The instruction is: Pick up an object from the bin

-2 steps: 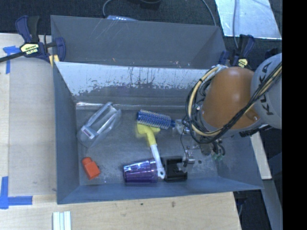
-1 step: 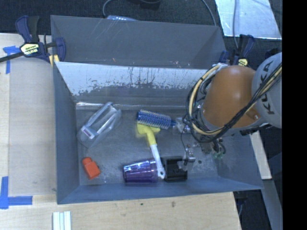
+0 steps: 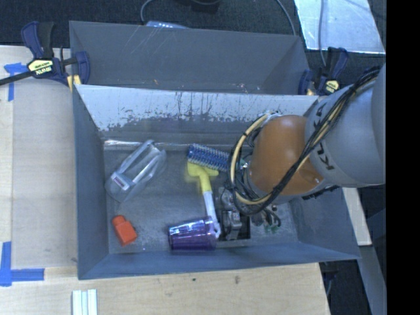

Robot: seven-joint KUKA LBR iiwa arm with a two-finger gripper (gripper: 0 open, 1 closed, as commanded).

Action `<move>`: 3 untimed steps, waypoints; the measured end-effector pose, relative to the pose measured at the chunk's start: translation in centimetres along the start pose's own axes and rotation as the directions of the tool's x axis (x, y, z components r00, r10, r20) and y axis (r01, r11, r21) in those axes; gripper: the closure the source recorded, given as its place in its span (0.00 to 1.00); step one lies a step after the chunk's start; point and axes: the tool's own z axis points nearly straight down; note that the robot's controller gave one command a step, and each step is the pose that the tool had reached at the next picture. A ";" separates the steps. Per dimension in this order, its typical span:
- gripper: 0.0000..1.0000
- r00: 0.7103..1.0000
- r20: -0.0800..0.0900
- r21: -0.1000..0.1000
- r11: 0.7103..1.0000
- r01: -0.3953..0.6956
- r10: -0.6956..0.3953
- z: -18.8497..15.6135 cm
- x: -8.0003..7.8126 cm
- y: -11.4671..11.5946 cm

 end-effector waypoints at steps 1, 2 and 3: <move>1.00 1.000 0.000 0.000 1.000 0.000 0.000 0.0 0.0 0.0; 1.00 1.000 -0.007 0.000 1.000 0.006 -0.006 -4.0 0.0 0.3; 1.00 1.000 -0.005 0.000 1.000 0.000 0.000 -10.1 -0.8 0.9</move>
Offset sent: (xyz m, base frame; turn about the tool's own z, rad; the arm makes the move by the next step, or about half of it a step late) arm 0.0059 0.0120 0.1405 -0.0219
